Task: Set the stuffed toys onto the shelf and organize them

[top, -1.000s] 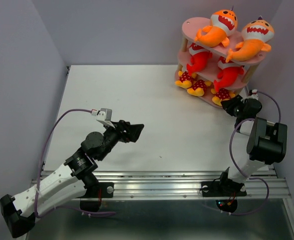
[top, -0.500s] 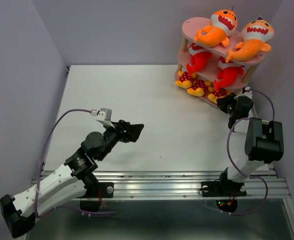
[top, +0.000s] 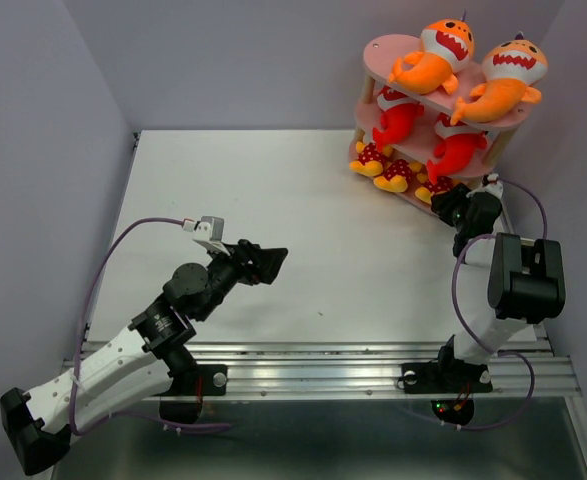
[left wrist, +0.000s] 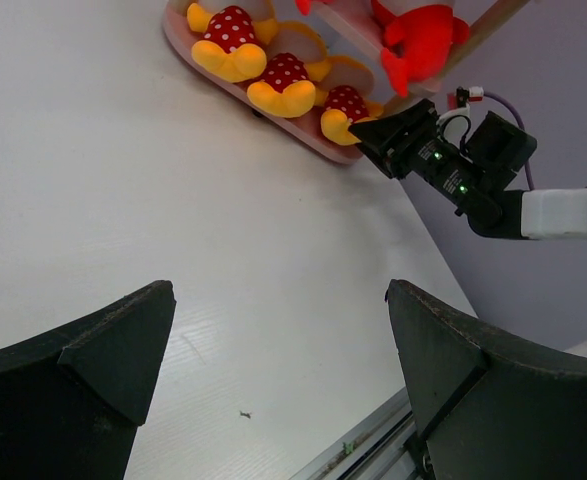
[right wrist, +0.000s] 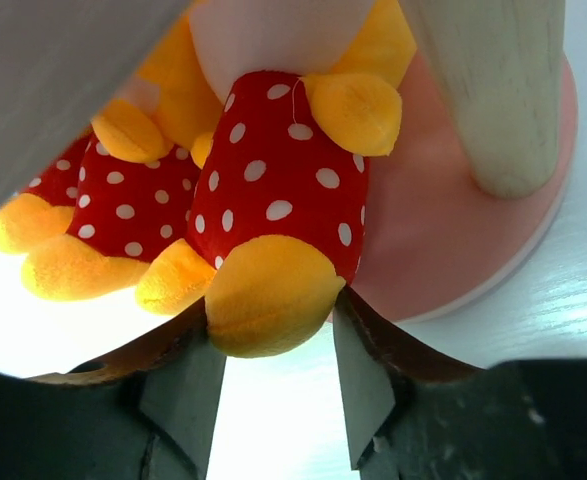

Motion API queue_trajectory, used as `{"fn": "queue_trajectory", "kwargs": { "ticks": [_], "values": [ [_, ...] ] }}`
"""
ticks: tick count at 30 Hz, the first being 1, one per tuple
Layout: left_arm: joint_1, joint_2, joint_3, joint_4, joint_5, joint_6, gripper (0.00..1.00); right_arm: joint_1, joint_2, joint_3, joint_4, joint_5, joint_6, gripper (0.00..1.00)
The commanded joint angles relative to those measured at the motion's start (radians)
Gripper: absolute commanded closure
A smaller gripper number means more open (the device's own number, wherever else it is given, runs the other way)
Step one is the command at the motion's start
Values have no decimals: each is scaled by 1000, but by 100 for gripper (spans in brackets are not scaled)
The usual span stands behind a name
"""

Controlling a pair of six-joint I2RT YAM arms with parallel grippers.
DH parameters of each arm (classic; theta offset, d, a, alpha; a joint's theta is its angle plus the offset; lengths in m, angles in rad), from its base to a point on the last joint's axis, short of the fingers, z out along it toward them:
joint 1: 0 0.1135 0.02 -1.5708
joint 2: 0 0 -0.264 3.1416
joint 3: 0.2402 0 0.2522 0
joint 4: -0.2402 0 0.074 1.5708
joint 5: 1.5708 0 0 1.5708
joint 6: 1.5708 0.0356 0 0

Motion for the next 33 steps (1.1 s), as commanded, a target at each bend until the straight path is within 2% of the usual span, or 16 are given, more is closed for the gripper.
{"fn": "queue_trajectory", "kwargs": {
  "ticks": [1, 15, 18, 22, 26, 30, 32, 33],
  "values": [
    [6, -4, 34, 29, -13, -4, 1, 9, 19, 31, 91, 14, -14, 48],
    [6, -27, 20, 21, -12, -19, 1, 9, -9, 16, 77, -26, -31, 36],
    [6, -36, 20, 17, -10, -22, 1, 9, -32, 7, 68, -31, -40, 27],
    [6, -57, 15, 9, -12, -27, 1, 9, -78, -22, 42, -8, -58, 7],
    [6, -68, 17, 3, -10, -26, 1, 9, -118, -36, 19, -3, -77, 0],
    [6, -70, 37, -15, -12, -9, 1, 9, -180, -33, -107, -17, -103, 0],
    [6, -67, 51, -28, -12, 10, 1, 9, -222, -36, -180, -53, -169, 0],
    [6, -60, 69, -44, -12, 34, 1, 9, -249, -27, -293, -66, -198, 0]
  ]
}}
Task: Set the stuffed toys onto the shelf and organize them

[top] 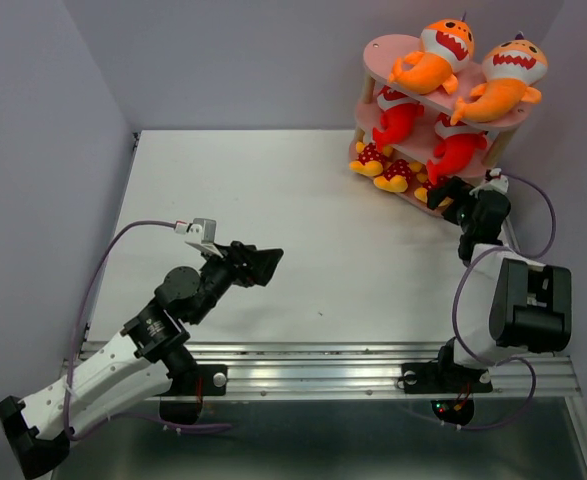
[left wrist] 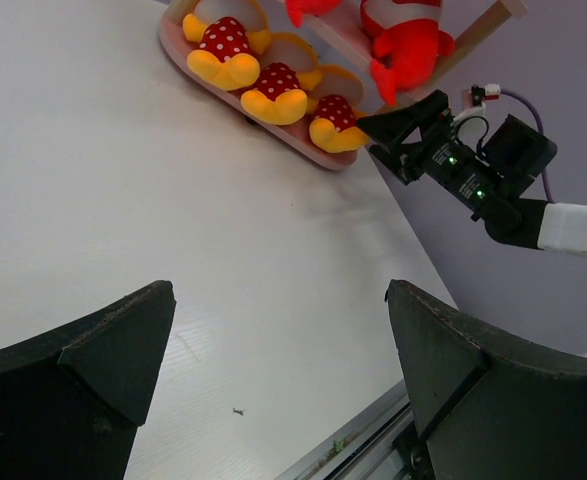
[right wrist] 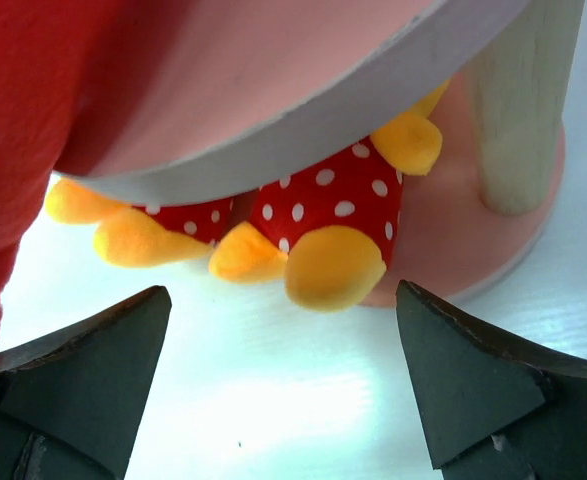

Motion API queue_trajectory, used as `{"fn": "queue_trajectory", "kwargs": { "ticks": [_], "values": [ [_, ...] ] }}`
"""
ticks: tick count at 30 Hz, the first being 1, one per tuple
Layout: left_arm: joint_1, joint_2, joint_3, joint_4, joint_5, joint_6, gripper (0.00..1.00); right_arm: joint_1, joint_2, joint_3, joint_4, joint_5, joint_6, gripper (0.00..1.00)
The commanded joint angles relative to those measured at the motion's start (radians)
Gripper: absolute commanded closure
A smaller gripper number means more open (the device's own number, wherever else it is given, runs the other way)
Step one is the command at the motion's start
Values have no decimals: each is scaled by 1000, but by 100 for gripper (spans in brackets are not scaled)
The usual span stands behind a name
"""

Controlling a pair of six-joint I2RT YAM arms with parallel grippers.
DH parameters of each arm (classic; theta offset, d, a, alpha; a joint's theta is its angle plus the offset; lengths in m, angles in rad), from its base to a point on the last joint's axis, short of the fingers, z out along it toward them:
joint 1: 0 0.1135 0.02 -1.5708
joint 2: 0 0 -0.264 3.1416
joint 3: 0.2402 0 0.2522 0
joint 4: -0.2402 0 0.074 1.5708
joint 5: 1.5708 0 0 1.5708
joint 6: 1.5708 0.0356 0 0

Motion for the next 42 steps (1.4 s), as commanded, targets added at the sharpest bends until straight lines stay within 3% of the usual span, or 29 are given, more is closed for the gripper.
{"fn": "queue_trajectory", "kwargs": {
  "ticks": [1, 3, 6, 9, 13, 20, 23, 38, 42],
  "values": [
    [6, 3, 81, -20, -9, 67, 1, 6, -157, 3, -263, -75, -143, 0],
    [6, 10, 104, -47, -9, 94, 1, -3, -232, 23, -401, -130, -278, 0],
    [6, 27, 162, -81, -20, 150, 1, -3, -376, 126, -805, -177, -471, 0],
    [7, 38, 219, -118, -51, 214, 1, -12, -492, 248, -1031, -126, -550, 0],
    [7, 55, 291, -145, -69, 274, 1, -12, -606, 385, -1199, -85, -567, 0],
    [7, 67, 372, -218, -55, 318, 1, -12, -645, 581, -1335, 120, -428, 0],
    [7, 47, 385, -253, -54, 309, 1, -12, -627, 634, -1421, 141, -374, 0],
    [7, -79, 313, -340, -69, 213, 1, -12, -803, 506, -1395, 144, -401, 0],
    [7, -103, 285, -363, -85, 191, 1, -12, -854, 454, -1394, 75, -414, 0]
  ]
}}
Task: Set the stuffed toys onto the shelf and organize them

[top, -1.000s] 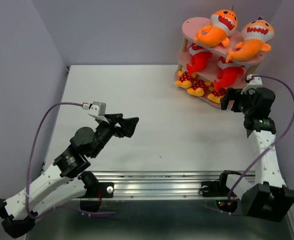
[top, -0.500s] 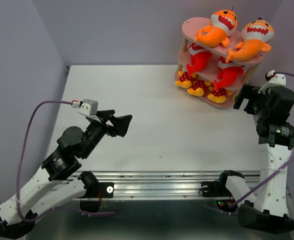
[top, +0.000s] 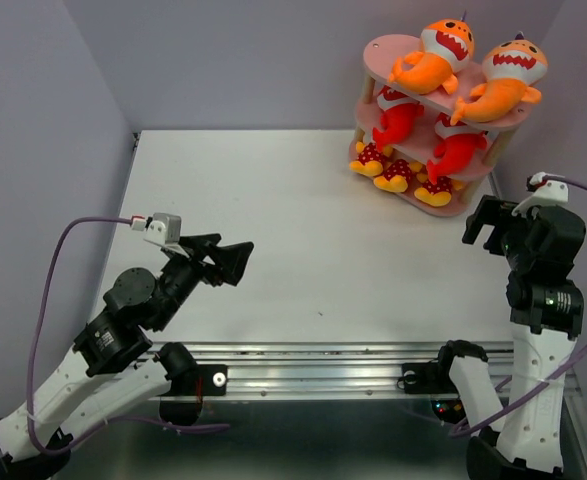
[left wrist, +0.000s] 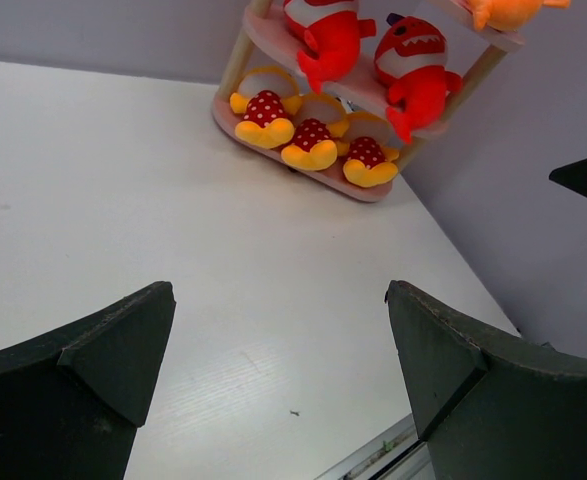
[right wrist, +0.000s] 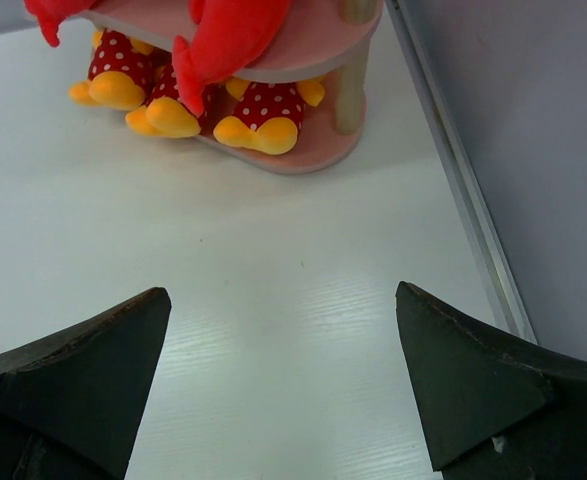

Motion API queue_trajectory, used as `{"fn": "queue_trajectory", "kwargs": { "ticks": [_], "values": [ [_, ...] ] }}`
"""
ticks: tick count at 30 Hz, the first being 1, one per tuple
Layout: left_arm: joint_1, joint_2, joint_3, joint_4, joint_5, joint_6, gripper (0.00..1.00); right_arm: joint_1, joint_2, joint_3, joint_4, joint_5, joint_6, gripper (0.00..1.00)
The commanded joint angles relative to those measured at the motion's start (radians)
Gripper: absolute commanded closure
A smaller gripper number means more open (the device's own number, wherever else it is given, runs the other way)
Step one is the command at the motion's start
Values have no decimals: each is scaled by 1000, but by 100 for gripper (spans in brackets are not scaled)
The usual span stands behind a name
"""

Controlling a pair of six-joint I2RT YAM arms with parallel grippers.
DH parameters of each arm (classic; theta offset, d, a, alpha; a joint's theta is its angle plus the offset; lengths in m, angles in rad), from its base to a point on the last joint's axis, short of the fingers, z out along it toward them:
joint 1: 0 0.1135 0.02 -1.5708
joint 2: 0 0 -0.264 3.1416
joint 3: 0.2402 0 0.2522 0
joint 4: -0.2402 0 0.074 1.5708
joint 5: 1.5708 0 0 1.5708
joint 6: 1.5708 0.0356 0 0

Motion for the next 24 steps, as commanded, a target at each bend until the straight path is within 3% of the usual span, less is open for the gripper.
{"fn": "queue_trajectory", "kwargs": {
  "ticks": [1, 24],
  "values": [
    [6, -30, -29, -12, -27, -35, 1, -5, -49, -45, 20, -66, -17, 0],
    [6, -88, -60, -66, -60, -85, 1, -5, -117, -110, 35, -77, -17, 0]
  ]
}}
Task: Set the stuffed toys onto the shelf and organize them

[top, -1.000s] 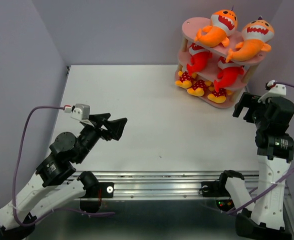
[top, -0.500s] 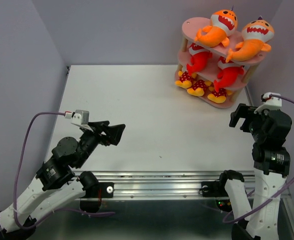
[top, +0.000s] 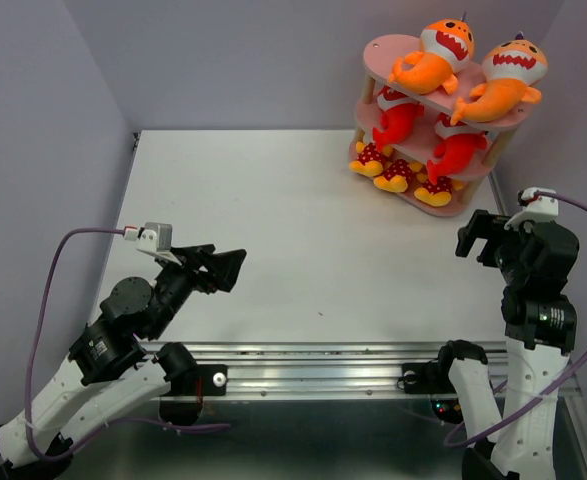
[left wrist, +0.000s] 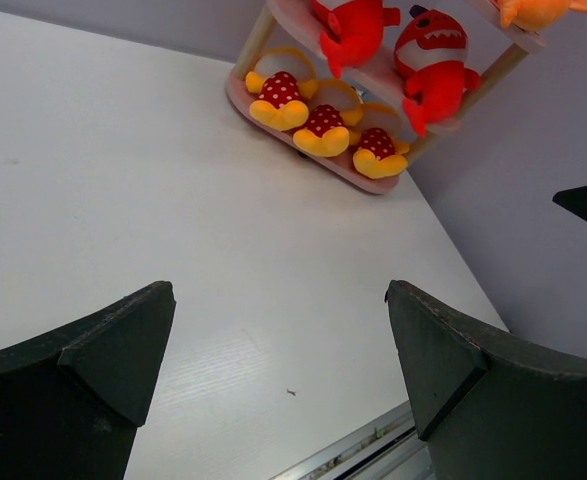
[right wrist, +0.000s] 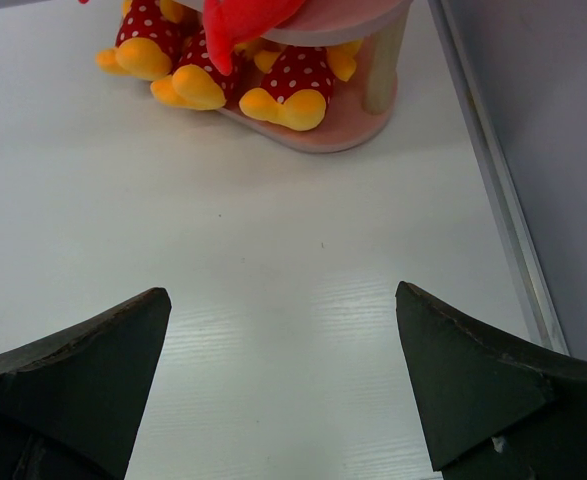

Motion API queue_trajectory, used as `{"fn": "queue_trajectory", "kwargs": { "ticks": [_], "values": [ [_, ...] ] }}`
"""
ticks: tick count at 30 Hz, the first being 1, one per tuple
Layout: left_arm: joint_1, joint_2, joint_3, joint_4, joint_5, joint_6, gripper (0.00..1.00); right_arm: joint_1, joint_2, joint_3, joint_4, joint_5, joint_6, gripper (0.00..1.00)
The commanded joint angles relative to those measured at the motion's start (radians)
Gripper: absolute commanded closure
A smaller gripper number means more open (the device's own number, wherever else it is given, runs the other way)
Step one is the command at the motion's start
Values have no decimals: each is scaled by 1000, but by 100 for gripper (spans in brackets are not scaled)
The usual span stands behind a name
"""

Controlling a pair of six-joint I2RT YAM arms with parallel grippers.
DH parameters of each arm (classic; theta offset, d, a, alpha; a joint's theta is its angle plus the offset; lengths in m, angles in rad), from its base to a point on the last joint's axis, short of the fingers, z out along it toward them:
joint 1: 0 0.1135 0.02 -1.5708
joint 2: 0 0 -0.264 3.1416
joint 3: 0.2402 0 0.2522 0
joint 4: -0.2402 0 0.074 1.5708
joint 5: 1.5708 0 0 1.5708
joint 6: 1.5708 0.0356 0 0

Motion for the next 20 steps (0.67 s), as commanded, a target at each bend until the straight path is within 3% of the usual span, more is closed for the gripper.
{"fn": "queue_trajectory", "kwargs": {
  "ticks": [1, 20],
  "values": [
    [6, 0, -11, 26, -16, 1, 1, -5, -7, -3, 40, 2, -9, 0],
    [6, 17, -13, 38, -9, -1, 1, -5, -19, -32, 60, 3, -44, 0]
  ]
}}
